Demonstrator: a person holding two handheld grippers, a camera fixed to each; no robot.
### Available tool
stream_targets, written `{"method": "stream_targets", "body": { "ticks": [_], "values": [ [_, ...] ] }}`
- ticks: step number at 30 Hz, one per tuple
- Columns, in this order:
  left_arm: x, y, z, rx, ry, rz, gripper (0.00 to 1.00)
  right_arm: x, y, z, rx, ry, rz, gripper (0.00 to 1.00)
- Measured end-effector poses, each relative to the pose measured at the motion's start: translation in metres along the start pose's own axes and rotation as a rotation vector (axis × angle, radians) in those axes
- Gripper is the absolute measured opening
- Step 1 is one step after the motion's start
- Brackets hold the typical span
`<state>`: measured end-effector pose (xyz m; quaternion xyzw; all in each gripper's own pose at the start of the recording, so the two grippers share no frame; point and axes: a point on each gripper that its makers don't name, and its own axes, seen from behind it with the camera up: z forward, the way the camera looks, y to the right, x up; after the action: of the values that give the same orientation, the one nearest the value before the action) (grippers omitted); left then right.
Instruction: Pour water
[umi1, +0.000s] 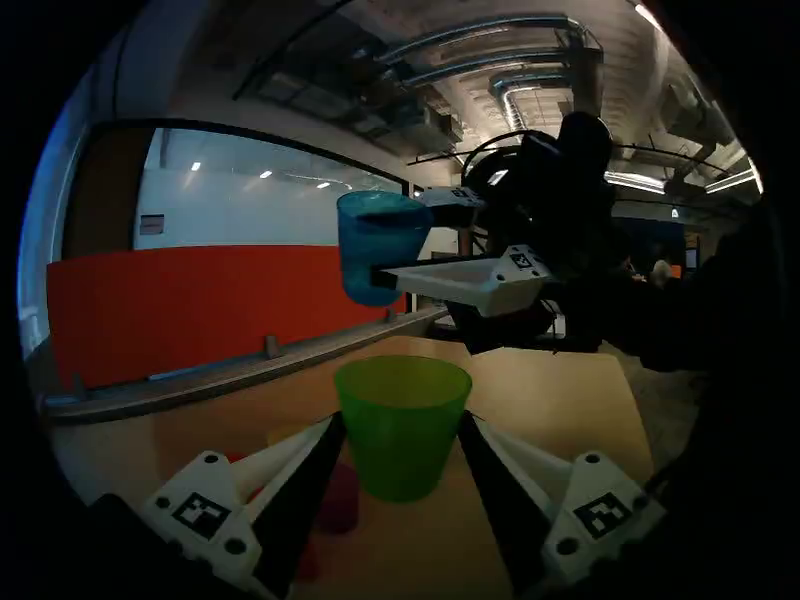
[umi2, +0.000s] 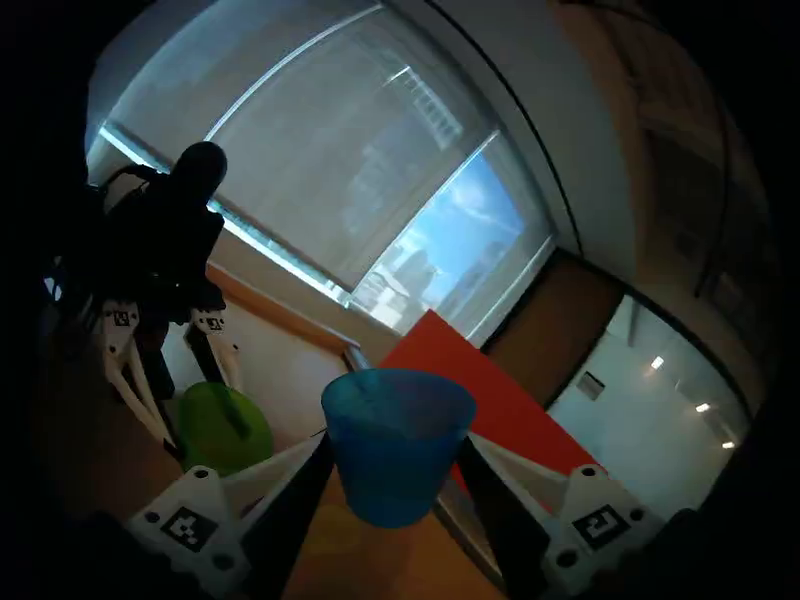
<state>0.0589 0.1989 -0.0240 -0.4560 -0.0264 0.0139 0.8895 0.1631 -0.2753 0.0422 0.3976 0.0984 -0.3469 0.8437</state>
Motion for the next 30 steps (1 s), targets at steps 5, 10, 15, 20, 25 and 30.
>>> {"method": "stream_targets", "body": {
  "ticks": [5,10,15,20,25,30],
  "values": [
    [-0.002,0.001,0.001,-0.001,-0.003,-0.001,0.82,0.001,0.002,0.001,-0.007,-0.012,-0.048,0.86],
    [-0.001,0.002,0.001,-0.002,-0.001,-0.003,0.82,0.004,0.006,0.003,-0.024,-0.017,-0.099,0.86],
    [-0.001,0.002,0.001,-0.002,0.001,-0.003,0.82,0.008,0.008,0.004,-0.034,-0.017,-0.146,0.86],
    [0.000,0.004,0.003,-0.008,0.006,-0.010,0.82,0.010,0.008,0.007,-0.034,-0.023,-0.187,0.86],
    [0.002,0.003,0.003,-0.008,0.007,-0.010,0.82,0.014,0.006,0.009,-0.038,-0.020,-0.245,0.86],
    [0.001,0.003,0.003,-0.010,0.007,-0.010,0.82,0.019,0.005,0.009,-0.046,-0.014,-0.296,0.86]
  ]
}}
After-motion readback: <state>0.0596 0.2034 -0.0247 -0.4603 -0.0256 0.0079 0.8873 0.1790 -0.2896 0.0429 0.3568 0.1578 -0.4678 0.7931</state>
